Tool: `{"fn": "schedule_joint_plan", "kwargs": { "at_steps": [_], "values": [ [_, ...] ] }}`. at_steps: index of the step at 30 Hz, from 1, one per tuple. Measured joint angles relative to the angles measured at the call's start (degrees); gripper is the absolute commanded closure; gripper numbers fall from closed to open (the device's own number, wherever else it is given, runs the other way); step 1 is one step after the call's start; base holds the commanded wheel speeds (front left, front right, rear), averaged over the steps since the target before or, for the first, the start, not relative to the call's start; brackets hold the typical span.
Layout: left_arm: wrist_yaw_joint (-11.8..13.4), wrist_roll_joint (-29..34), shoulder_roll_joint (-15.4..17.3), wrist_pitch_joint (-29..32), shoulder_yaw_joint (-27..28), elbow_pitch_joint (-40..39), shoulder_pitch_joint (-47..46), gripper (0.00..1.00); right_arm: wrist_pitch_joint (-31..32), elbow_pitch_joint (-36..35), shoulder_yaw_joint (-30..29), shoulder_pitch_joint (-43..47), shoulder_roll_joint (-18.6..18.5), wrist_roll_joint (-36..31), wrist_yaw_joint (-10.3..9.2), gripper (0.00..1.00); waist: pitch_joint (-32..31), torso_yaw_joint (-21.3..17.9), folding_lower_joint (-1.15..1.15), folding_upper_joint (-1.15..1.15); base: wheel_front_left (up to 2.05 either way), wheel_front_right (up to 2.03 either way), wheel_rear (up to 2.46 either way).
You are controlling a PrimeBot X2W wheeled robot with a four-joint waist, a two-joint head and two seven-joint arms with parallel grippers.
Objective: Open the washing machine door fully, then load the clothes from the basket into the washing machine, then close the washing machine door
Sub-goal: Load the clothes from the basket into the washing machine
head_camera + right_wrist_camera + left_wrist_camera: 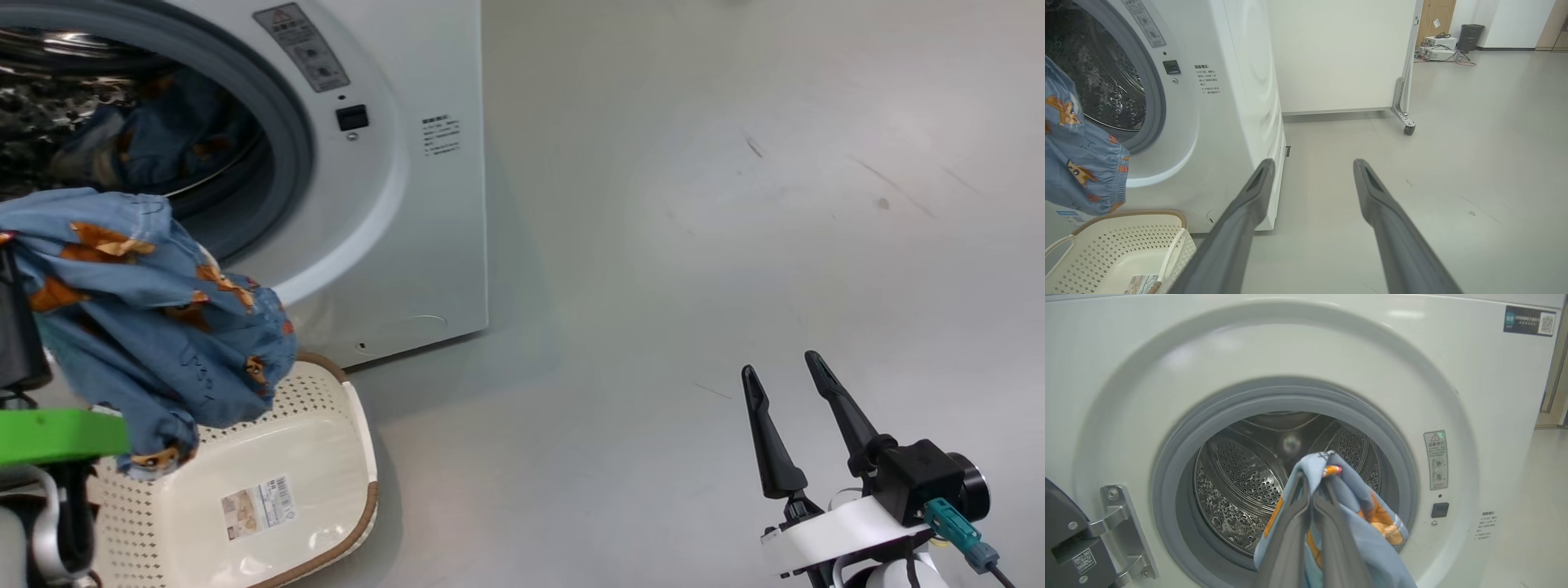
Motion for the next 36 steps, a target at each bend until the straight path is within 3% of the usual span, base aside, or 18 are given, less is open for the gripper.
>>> {"fn": "schedule_joint_plan", "kwargs": {
  "at_steps": [13,21,36],
  "values": [
    [0.94,-1.14,11.26,9.72,7.15,14.54,-16.37,1.00,0.00,-0.08,3.23,-1.16,0.74,0.94,0.00,0.00,7.70,-8.44,0.00,0.00,0.00,0.00,0.00],
    [0.58,-2.66,16.07,12.74,8.05,22.10,-25.76,1.00,0.00,-0.71,2.88,-1.51,0.81,1.01,0.00,0.00,13.55,-11.66,0.00,0.00,0.00,0.00,0.00],
    [-1.18,-2.11,18.52,12.59,6.02,31.39,-35.87,1.00,0.00,-1.86,2.42,-1.69,1.02,1.42,0.00,0.00,20.82,-13.22,0.01,0.00,0.00,0.00,0.00]
  ]
}}
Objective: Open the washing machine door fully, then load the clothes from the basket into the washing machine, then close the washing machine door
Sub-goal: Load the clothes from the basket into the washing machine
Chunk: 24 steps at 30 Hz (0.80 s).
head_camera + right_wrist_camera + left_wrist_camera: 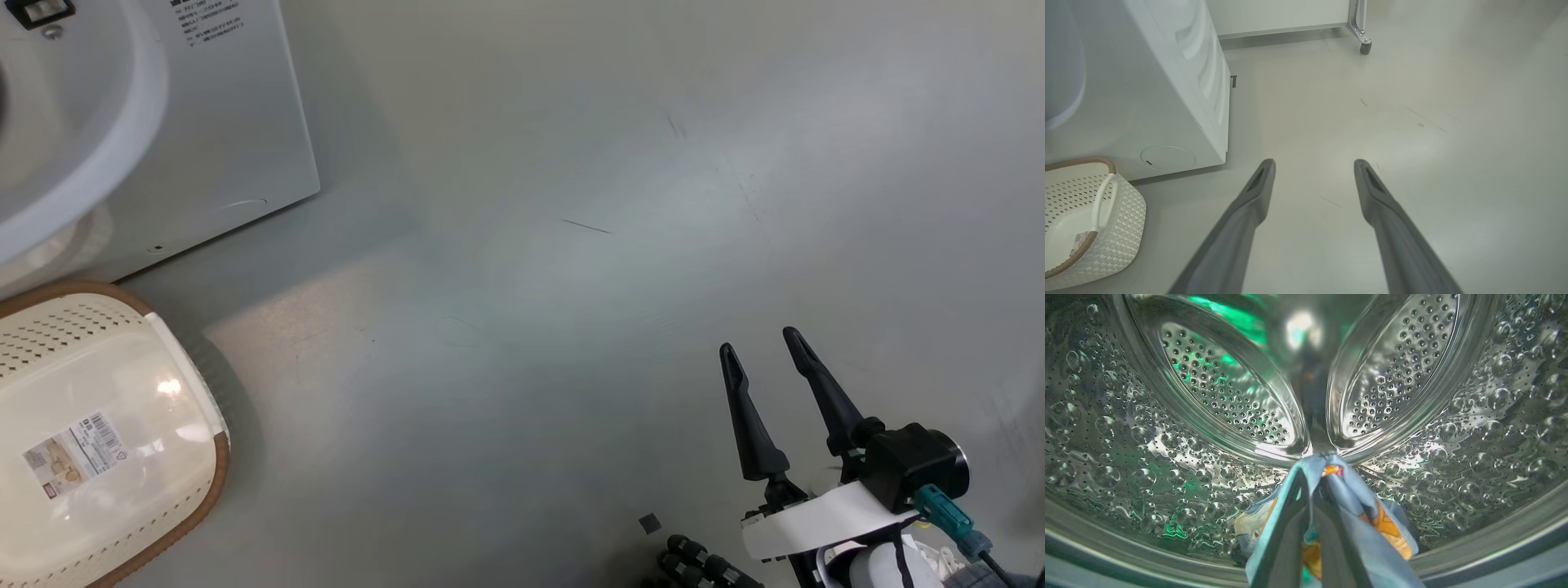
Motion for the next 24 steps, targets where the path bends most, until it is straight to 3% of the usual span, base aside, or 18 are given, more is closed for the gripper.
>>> {"fn": "schedule_joint_plan", "kwargs": {
  "at_steps": [11,18,22,24],
  "values": [
    [-0.99,-1.18,1.81,-2.76,0.75,4.31,-9.53,1.00,0.00,-1.71,-1.03,2.36,0.12,-0.65,-0.01,0.00,4.33,-0.28,0.00,0.00,0.00,0.00,0.00],
    [-1.09,-2.70,1.05,-7.75,1.63,4.54,-18.39,1.00,0.00,-3.30,-1.87,3.89,0.16,-1.08,-0.07,0.00,6.79,-0.07,0.00,0.00,0.00,0.00,0.00],
    [-1.85,-2.74,-0.63,-9.10,-0.81,7.86,-19.62,1.00,0.00,-3.43,-2.14,4.08,0.16,-1.08,-0.09,0.00,7.49,0.96,0.00,0.00,0.00,0.00,0.00],
    [-2.03,-1.82,-0.88,-9.45,-1.88,9.82,-19.51,0.87,0.00,-3.45,-1.98,4.05,0.18,-1.08,-0.09,0.00,7.56,1.55,0.00,0.00,0.00,0.00,0.00]
  ]
}}
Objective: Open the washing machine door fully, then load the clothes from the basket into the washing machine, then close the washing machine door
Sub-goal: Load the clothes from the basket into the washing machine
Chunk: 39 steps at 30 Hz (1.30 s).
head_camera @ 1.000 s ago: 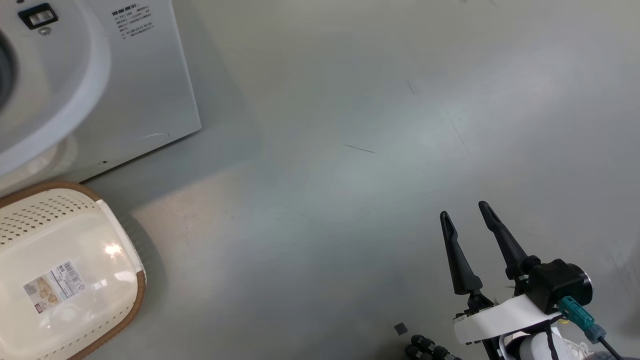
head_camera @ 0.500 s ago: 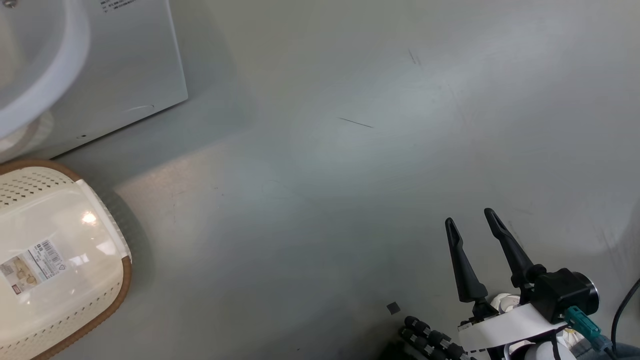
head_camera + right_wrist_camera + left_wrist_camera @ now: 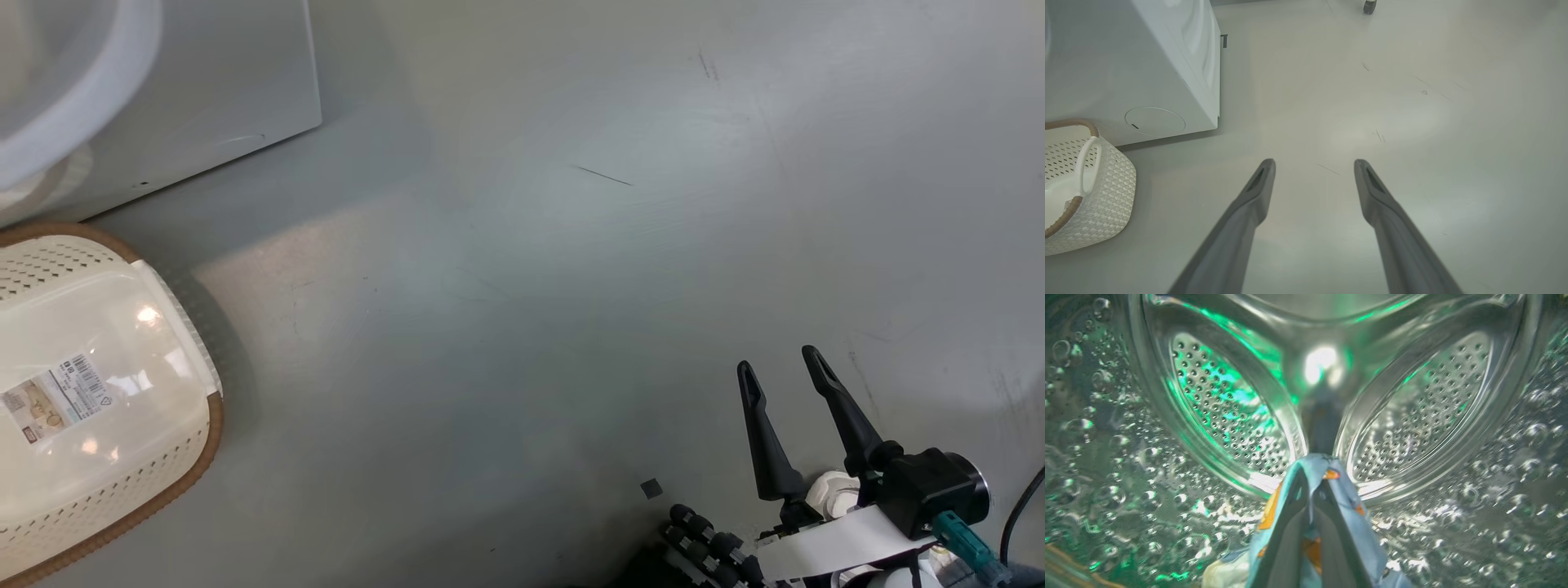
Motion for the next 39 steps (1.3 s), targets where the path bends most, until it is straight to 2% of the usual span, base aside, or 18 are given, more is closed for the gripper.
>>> {"fn": "schedule_joint_plan", "kwargs": {
  "at_steps": [3,5,8,9,11,27,33,39],
  "values": [
    [-0.05,1.37,0.03,-0.12,-1.46,2.27,0.04,0.78,0.00,-0.01,0.09,-0.10,0.00,0.00,0.00,0.00,-0.17,0.69,0.00,0.00,0.00,0.00,0.00],
    [-0.07,2.11,-0.03,-0.64,-2.31,3.90,0.14,0.66,0.00,0.05,0.21,-0.24,-0.01,0.00,0.01,0.00,-0.48,1.00,0.00,0.00,0.00,0.00,0.00],
    [-0.05,3.36,0.07,-0.85,-3.07,5.99,0.17,0.54,0.00,0.23,0.44,-0.25,0.00,0.00,0.01,0.00,-1.15,1.34,0.00,0.00,0.00,0.00,0.00],
    [-0.05,3.78,0.10,-0.83,-3.21,6.83,0.17,0.34,0.00,0.35,0.45,-0.25,-0.01,0.00,0.01,0.00,-1.39,1.44,0.00,0.00,0.00,0.00,0.00],
    [0.02,4.11,0.12,-0.44,-3.44,8.70,0.17,0.01,0.00,0.64,0.46,-0.25,-0.01,0.00,0.01,0.00,-1.89,1.59,0.00,0.00,0.00,0.00,0.00],
    [0.55,4.04,-6.06,-2.70,-5.70,18.30,0.02,0.00,0.00,2.54,-0.11,-2.07,-0.04,-0.10,0.01,0.00,-6.61,4.71,0.00,0.00,0.00,0.00,0.00],
    [0.54,4.16,-9.09,-3.20,-6.94,21.70,0.03,0.00,0.00,4.05,-0.54,-2.58,-0.08,-0.60,0.02,0.00,-9.24,7.11,-0.01,0.00,0.00,0.00,0.00],
    [0.45,4.24,-10.71,-3.37,-8.51,22.59,0.07,0.00,0.00,4.43,-0.78,-3.25,-0.13,-0.70,0.02,0.00,-10.99,9.68,-0.01,0.00,0.00,0.00,0.00]
  ]
}}
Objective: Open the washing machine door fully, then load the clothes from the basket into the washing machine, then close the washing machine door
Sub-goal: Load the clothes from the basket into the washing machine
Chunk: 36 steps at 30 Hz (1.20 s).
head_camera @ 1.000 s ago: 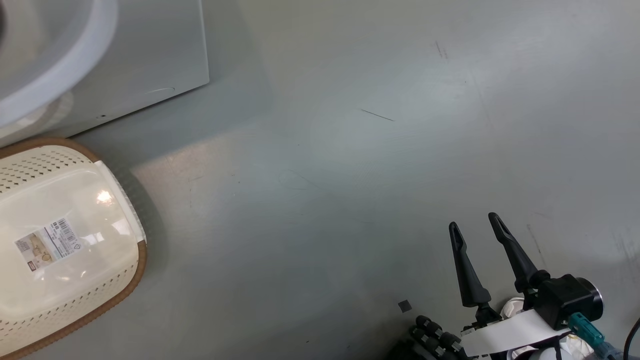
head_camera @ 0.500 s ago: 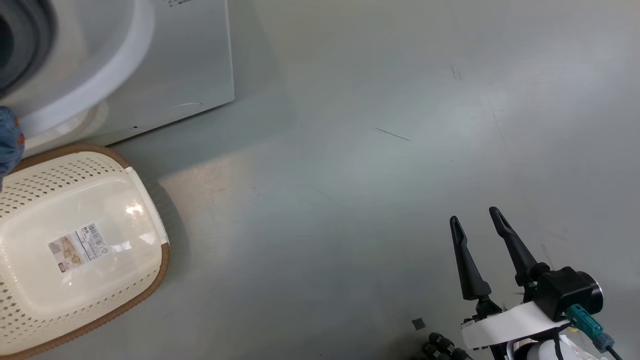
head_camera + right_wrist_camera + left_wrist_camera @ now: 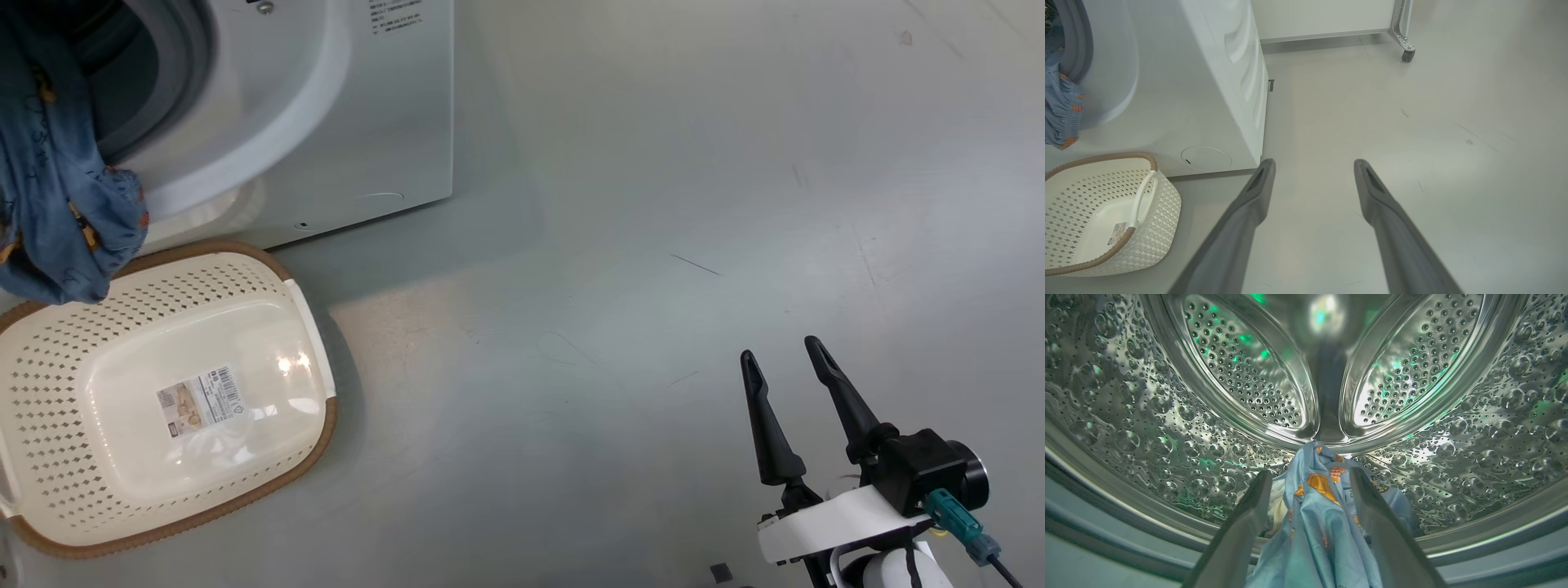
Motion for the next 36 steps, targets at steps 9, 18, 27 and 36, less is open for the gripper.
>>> {"fn": "schedule_joint_plan", "kwargs": {
  "at_steps": [9,18,27,36],
  "values": [
    [-2.03,-0.75,-4.17,-0.75,-1.72,-1.64,0.42,0.00,0.00,-0.18,-1.58,-0.52,-0.10,-0.27,0.01,0.00,-0.27,3.84,0.00,0.00,0.00,0.00,0.00],
    [-2.99,-1.55,-6.83,-3.20,-2.18,-5.23,4.95,0.00,0.00,-0.59,-3.15,-2.55,-0.57,-0.78,0.01,0.00,0.72,7.75,0.00,0.00,0.00,0.00,0.00],
    [-3.46,-2.24,-9.27,-4.87,-3.80,-10.43,10.35,0.00,0.00,-0.54,-3.86,-4.31,-0.69,-1.31,0.03,0.00,1.53,11.90,0.00,0.00,0.00,0.00,0.00],
    [-3.48,-2.44,-10.11,-6.06,-3.53,-16.80,19.76,0.00,0.00,-0.41,-3.83,-5.14,-0.77,-1.79,0.04,0.00,1.76,13.33,0.00,0.00,0.00,0.00,0.00]
  ]
}}
